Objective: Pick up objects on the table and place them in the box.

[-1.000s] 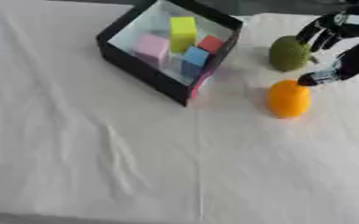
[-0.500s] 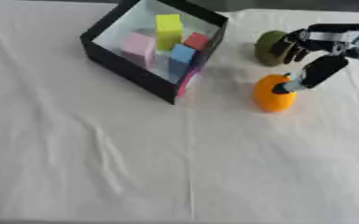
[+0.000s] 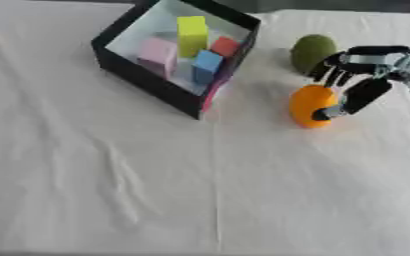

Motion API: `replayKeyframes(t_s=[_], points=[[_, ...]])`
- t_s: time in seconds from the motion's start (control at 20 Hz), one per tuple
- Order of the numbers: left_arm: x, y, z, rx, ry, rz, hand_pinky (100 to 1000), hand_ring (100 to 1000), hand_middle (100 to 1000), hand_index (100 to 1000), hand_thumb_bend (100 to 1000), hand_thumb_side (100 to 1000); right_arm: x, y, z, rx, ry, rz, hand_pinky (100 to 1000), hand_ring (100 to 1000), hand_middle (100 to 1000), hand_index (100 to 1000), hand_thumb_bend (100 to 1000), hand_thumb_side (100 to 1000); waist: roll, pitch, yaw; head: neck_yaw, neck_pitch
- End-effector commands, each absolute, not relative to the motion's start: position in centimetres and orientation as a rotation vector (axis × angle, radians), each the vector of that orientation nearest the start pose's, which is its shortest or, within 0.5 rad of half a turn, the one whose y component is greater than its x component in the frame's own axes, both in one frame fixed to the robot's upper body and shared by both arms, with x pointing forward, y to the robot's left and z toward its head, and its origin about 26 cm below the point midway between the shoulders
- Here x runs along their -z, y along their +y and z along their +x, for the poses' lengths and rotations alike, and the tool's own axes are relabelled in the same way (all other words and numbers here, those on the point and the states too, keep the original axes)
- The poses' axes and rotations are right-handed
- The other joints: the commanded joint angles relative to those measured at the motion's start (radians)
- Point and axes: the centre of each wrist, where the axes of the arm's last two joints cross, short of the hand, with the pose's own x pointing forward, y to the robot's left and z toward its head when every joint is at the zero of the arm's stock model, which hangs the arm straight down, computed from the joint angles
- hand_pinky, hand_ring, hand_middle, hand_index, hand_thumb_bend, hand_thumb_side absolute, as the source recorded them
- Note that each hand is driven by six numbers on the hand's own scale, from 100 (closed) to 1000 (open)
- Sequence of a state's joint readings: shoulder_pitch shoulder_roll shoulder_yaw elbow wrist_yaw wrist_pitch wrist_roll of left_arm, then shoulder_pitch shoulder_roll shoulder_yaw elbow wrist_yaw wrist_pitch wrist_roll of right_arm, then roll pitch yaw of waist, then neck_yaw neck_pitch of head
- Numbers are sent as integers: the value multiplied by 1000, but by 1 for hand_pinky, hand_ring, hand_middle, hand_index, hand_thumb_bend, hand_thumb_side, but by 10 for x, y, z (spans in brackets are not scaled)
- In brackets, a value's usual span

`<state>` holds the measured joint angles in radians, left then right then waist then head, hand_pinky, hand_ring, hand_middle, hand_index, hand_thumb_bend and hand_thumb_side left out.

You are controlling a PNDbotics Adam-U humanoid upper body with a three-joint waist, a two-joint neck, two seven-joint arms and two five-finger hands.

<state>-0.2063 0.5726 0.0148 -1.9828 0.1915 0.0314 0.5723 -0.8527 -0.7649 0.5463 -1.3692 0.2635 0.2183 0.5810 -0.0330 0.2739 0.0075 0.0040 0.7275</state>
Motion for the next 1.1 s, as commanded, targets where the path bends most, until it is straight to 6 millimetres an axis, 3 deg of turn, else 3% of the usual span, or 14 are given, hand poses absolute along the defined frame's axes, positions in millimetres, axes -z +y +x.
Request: replayKeyframes(t_s=[0.05, 0.35, 0.5, 0.55, 0.6, 0.7, 0.8, 0.85, 1.1], points=[[-206, 308, 287, -139, -2220, 511, 571, 742, 737, 814, 386, 718, -232, -273, 420, -1509, -1220, -552, 806, 791, 801, 870, 574, 268, 2, -13, 0, 2, -8], [-204, 307, 287, -147, -2215, 506, 574, 743, 737, 813, 377, 726, -223, -275, 426, -1513, -1208, -563, 791, 768, 759, 862, 567, 246, 2, -11, 2, 4, -14], [-204, 307, 287, -148, -2217, 500, 577, 743, 738, 814, 372, 731, -219, -271, 427, -1496, -1234, -557, 764, 711, 658, 795, 509, 177, 2, -11, 3, 3, -19], [-204, 307, 287, -148, -2217, 499, 577, 742, 738, 814, 371, 732, -219, -270, 428, -1484, -1244, -562, 754, 686, 614, 762, 477, 104, 2, -11, 3, 3, -20], [-203, 307, 287, -147, -2216, 499, 577, 742, 738, 814, 371, 732, -218, -270, 428, -1468, -1254, -571, 754, 686, 614, 762, 477, 104, 2, -11, 4, 2, -20], [-203, 308, 287, -149, -2215, 499, 577, 742, 739, 814, 367, 735, -219, -268, 427, -1432, -1287, -585, 735, 619, 509, 660, 394, 100, 2, -12, 4, 1, -18], [-203, 308, 287, -150, -2214, 500, 578, 742, 742, 814, 368, 735, -224, -267, 423, -1399, -1334, -610, 730, 600, 479, 626, 295, 100, 0, -14, 4, 3, -16], [-203, 308, 287, -150, -2215, 500, 578, 742, 742, 813, 367, 736, -228, -265, 420, -1393, -1355, -620, 729, 597, 474, 622, 365, 100, 0, -15, 4, 4, -15], [-202, 310, 286, -155, -2217, 510, 578, 738, 742, 813, 369, 734, -267, -259, 400, -1444, -1440, -660, 728, 592, 480, 633, 343, 100, -2, -19, 1, 7, -10]])
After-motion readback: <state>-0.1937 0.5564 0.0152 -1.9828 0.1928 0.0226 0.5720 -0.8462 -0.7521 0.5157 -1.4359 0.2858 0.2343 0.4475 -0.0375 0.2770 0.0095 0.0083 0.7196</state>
